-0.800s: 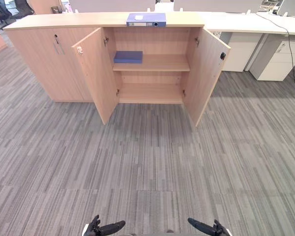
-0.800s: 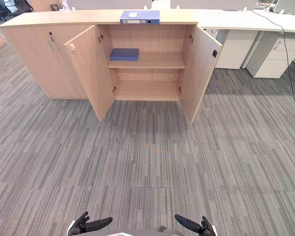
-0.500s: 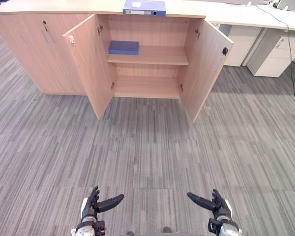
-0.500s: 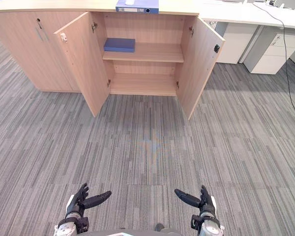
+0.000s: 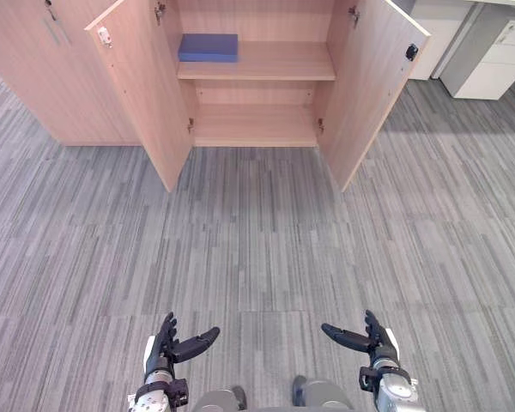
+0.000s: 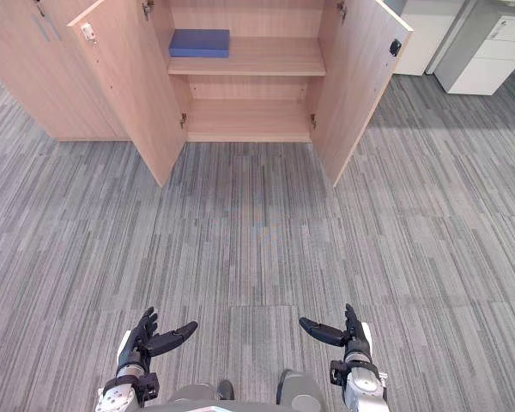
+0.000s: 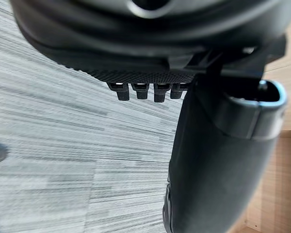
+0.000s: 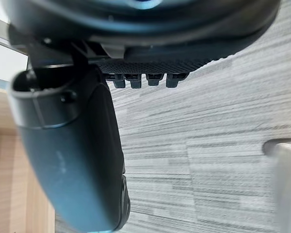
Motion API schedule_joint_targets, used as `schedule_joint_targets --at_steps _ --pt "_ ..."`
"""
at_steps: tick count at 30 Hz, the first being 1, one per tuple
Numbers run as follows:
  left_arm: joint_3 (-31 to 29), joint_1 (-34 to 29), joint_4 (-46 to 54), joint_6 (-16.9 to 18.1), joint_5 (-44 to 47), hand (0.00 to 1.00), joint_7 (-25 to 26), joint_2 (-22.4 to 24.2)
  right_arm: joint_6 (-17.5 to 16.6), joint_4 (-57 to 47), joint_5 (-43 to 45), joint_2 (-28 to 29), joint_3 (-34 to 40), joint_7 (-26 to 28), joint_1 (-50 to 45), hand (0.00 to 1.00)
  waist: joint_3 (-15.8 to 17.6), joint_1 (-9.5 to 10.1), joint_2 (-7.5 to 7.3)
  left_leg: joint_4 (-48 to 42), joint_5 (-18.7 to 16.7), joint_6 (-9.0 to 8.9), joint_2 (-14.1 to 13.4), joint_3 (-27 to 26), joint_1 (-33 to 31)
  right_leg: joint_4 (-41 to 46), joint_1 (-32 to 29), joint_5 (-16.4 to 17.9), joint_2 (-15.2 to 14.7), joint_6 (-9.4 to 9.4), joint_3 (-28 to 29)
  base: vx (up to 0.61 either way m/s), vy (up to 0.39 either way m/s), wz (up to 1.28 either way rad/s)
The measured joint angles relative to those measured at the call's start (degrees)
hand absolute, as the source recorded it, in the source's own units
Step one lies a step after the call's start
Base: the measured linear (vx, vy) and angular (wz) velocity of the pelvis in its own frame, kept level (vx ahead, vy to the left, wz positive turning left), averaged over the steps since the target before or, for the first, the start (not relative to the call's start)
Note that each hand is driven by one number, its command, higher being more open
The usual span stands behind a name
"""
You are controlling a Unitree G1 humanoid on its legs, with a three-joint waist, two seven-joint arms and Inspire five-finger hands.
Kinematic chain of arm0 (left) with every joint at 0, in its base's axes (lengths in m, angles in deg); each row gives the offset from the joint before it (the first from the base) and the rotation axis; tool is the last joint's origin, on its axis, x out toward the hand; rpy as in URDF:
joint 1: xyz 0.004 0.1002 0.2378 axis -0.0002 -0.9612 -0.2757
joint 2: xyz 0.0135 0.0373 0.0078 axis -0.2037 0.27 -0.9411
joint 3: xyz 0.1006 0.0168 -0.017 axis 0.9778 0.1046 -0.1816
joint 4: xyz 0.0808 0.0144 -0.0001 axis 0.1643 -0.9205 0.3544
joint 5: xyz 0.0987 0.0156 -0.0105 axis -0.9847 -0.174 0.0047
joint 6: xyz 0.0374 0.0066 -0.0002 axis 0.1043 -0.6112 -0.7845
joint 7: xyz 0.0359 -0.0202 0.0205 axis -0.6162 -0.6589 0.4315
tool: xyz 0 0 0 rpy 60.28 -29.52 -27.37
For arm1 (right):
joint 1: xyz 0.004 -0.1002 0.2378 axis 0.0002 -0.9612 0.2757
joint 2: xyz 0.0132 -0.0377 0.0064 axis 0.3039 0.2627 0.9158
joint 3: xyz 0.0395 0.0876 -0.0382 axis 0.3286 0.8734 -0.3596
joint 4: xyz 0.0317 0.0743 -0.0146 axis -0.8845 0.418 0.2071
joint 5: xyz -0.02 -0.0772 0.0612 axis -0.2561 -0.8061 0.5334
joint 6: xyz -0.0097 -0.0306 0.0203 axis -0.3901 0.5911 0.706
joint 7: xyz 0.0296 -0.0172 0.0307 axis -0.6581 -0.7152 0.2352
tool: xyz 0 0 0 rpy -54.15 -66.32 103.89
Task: Walk over to the cabinet, pick up the folder, carry it to the office cabinet, place the folder inside the office cabinet, then close the office cabinet door
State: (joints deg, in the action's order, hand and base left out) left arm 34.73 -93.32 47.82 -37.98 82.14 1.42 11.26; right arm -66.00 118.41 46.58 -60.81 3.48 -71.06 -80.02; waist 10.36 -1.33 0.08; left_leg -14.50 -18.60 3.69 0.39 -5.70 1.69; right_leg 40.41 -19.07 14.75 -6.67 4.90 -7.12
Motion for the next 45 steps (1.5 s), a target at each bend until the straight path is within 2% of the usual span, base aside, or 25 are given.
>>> schedule_joint_targets --at_steps 4,6,7,8,10,13,14,16,18,20,21,22,23,24,27,28,30,31,33,35,37,38,40,42,45 --pt "0.67 3.89 -0.20 0.03 1.23 1.00 0.22 -0.86 0.05 -0.27 0.00 -0.89 -1.13 -0.13 1.59 1.00 2.64 -1.45 2.00 5.25 -0.14 -0.94 -3.20 3.13 5.92 -13.95 -6.14 -2.91 4.06 -2.70 -4.71 0.46 -0.024 0.41" --pt "1.12 5.98 -0.23 0.24 1.55 1.00 0.23 -0.86 0.05 -0.30 -0.01 -1.23 -1.16 -0.24 1.81 1.00 3.20 -2.13 2.04 7.95 -0.06 -2.91 -4.58 4.81 8.36 -25.99 -7.86 -11.00 5.83 -3.41 -5.23 0.50 -0.094 0.70" --pt "1.52 6.14 -0.43 0.29 1.51 1.00 0.23 -0.75 0.04 -0.41 -0.04 -1.49 -1.19 -0.53 1.20 1.00 3.05 -2.88 1.67 8.39 -1.37 -5.29 -4.93 5.58 10.50 -29.91 -7.80 -20.66 5.40 -4.71 -4.60 0.63 -0.151 0.71" --pt "1.58 6.54 -0.89 0.27 1.51 1.00 0.14 0.13 0.16 -0.24 -0.07 -2.02 -1.06 -0.86 1.47 1.00 3.61 -3.38 2.99 7.72 -2.12 -6.63 -6.12 6.21 11.94 -26.41 -7.89 -23.31 5.75 -6.97 -5.57 0.62 -0.165 0.55" --pt "2.49 6.72 -0.94 0.28 1.48 1.00 -0.01 0.77 0.42 -0.34 -0.23 -1.82 -1.09 -1.16 2.88 1.00 4.35 -3.88 4.31 -1.06 2.13 -11.99 -7.57 5.06 9.86 -17.74 -7.75 -15.60 5.45 -7.91 -6.87 0.73 -0.241 0.36" --pt "2.40 4.65 -0.66 0.62 1.46 1.00 -0.20 2.22 0.40 -0.68 -1.45 -1.74 -3.39 -0.99 2.53 1.00 5.14 -3.42 3.64 -31.76 16.39 -12.76 -10.77 2.06 -1.12 -21.88 3.46 -10.74 6.70 -8.42 -7.24 0.63 -0.232 0.14" --pt "2.24 4.25 -0.39 0.84 1.47 1.00 -0.66 2.06 0.38 -1.86 -1.43 -1.02 -3.98 -0.92 2.53 1.00 5.56 -1.68 3.78 -46.95 11.89 -10.59 -13.95 -0.18 -8.75 -26.45 10.10 -10.08 8.73 -9.35 -6.31 0.58 -0.186 -0.24" --pt "2.18 4.26 -0.30 0.82 1.48 1.00 -0.70 2.12 -0.21 -3.82 -1.38 -0.31 -4.61 -0.94 2.88 1.00 6.27 0.30 2.48 -51.19 8.18 -8.62 -15.15 -3.62 -16.85 -32.15 17.07 -9.96 9.55 -9.48 -4.71 0.53 -0.123 -0.34" --pt "2.18 4.08 -0.28 0.80 1.46 1.00 -1.13 2.14 -0.42 -5.45 -1.33 -0.03 -4.63 -1.01 3.48 1.00 6.80 1.60 1.54 -43.44 5.93 -6.02 -14.29 -6.47 -23.13 -36.95 22.72 -9.55 9.59 -9.43 -2.89 0.61 -0.060 -0.36" --pt "2.23 3.85 -0.34 0.69 1.44 1.00 -1.27 2.12 -0.52 -5.23 -1.07 -0.28 -4.62 -1.04 5.03 1.00 6.94 2.64 0.79 -22.92 6.43 -6.62 -9.96 -4.61 -25.71 -38.37 25.51 -7.70 8.57 -8.27 -0.54 0.52 0.057 -0.62" --pt "2.24 3.33 -0.42 0.63 1.42 1.00 -1.23 2.13 -0.73 -4.53 -1.08 -0.46 -4.36 -1.11 6.02 1.00 6.76 3.39 0.91 -7.27 10.23 -7.57 -7.65 -1.59 -25.46 -38.65 27.07 -6.23 8.18 -7.34 1.56 0.57 0.169 -0.96" --pt "2.05 2.91 -0.68 0.51 1.42 1.00 -1.06 2.02 -0.75 -3.03 -1.13 -0.42 -4.25 -1.31 6.76 1.00 6.66 4.40 0.61 -0.55 18.20 -8.36 -6.61 0.02 -24.49 -38.85 28.90 -4.49 7.58 -6.26 4.13 0.59 0.202 -1.03" --pt "1.91 2.63 -0.82 0.41 1.42 1.00 -0.92 1.97 -0.74 -2.37 -1.13 -0.29 -4.29 -1.31 6.75 1.00 6.20 4.73 0.02 -0.63 21.39 -7.07 -5.79 0.16 -23.53 -38.68 29.64 -3.64 6.80 -5.69 5.20 0.63 0.231 -0.79" --pt "1.14 2.94 -1.17 0.08 1.41 1.00 -0.72 1.80 -0.73 -1.65 -1.22 0.31 -4.20 -1.29 6.36 1.00 4.98 4.20 -1.95 -2.30 20.46 -4.02 -3.63 -0.12 -23.32 -35.76 29.05 -1.98 4.01 -4.23 6.13 0.66 0.227 -0.30" --pt "1.12 3.58 -1.00 0.12 1.40 1.00 -0.44 2.17 -0.72 -0.15 -1.54 0.79 -3.27 -1.19 5.14 1.00 4.77 2.85 -2.51 -7.65 12.78 -1.79 -2.27 -2.82 -19.24 -10.85 21.63 -1.27 1.43 0.24 8.17 0.65 0.230 -0.28" --pt "1.33 3.60 -1.07 0.05 1.40 1.00 -0.39 1.70 -0.63 -0.08 -1.61 1.11 -3.38 -1.02 4.34 1.00 4.90 1.88 -2.94 -7.27 10.00 -0.69 -1.05 -3.37 -14.48 5.36 16.14 -5.13 -0.92 5.67 7.94 0.72 0.221 -0.19" --pt "1.50 3.68 -1.03 0.02 1.39 1.00 -0.16 1.16 0.09 0.46 -1.63 1.40 -3.89 -0.79 3.24 1.00 5.01 0.78 -2.66 -5.17 7.49 0.15 -0.39 -3.63 -6.82 18.90 10.49 -2.53 -2.86 1.23 5.33 0.60 0.116 -0.11" --pt "1.30 3.68 -0.68 0.27 1.40 1.00 0.13 0.60 0.15 0.29 -2.09 1.47 -5.60 -0.34 2.58 1.00 4.67 0.27 -2.22 -0.81 7.30 0.14 -1.15 -3.67 -1.08 18.45 6.03 -0.54 -2.76 -1.76 1.76 0.50 0.032 -0.17" --pt "1.13 4.42 -0.42 0.78 1.41 1.00 0.08 -0.62 0.11 0.26 -2.22 1.66 -6.34 0.06 2.80 1.00 4.97 -0.01 -1.63 2.72 7.02 -0.36 -2.53 -3.67 2.95 11.75 1.64 0.70 -1.61 -2.58 -1.34 0.50 -0.045 -0.01" --pt "0.55 5.29 -0.63 0.80 1.46 1.00 0.15 -0.84 0.12 0.49 -2.24 1.62 -6.65 0.16 2.79 1.00 4.97 -0.34 -1.65 4.17 6.87 -0.63 -4.03 -3.42 5.54 -4.29 -1.20 -0.42 0.14 -2.00 -2.59 0.57 -0.144 0.23" --pt "0.53 4.63 -0.65 0.78 1.45 1.00 0.11 -1.38 0.14 0.86 -2.31 1.44 -6.63 0.08 1.93 1.00 4.18 -1.05 -2.96 4.29 4.36 -4.74 -3.67 -2.33 8.56 -26.50 -0.22 -12.42 1.73 -2.54 0.28 0.59 -0.208 0.39" --pt "0.58 5.15 -3.14 0.36 1.44 1.00 0.13 0.77 0.50 3.18 -2.77 -0.35 -6.57 0.00 2.40 1.00 3.57 -0.91 -0.99 2.44 1.06 -7.23 -5.80 -0.41 10.79 -22.77 -0.85 -21.24 3.05 -4.63 1.31 0.73 -0.276 0.49" --pt "0.85 4.91 -2.80 0.23 0.74 1.00 -0.08 2.46 0.86 3.72 -3.25 -0.72 -5.43 0.04 2.48 1.00 3.44 -1.40 0.43 -8.11 1.98 -8.55 -7.62 1.38 7.03 -19.07 0.11 -14.30 2.95 -5.28 -0.35 0.57 -0.247 0.55" --pt "0.80 4.37 -1.89 0.14 0.42 1.00 -0.02 4.48 1.21 1.44 -3.09 -0.24 -5.52 -0.20 0.16 1.00 3.66 -0.77 1.53 -32.42 8.05 -10.34 -13.32 0.05 -1.96 -19.71 6.96 -10.09 4.17 -6.56 -3.07 0.47 -0.248 0.51" --pt "1.68 3.01 -0.13 0.14 0.30 1.00 -0.12 4.85 0.71 -1.79 -2.50 0.93 -4.73 -0.74 -1.23 1.00 3.40 0.47 1.09 -37.76 4.63 -9.14 -16.12 -4.68 -8.85 -24.36 13.76 -8.98 4.86 -7.25 -3.96 0.38 -0.142 0.07"
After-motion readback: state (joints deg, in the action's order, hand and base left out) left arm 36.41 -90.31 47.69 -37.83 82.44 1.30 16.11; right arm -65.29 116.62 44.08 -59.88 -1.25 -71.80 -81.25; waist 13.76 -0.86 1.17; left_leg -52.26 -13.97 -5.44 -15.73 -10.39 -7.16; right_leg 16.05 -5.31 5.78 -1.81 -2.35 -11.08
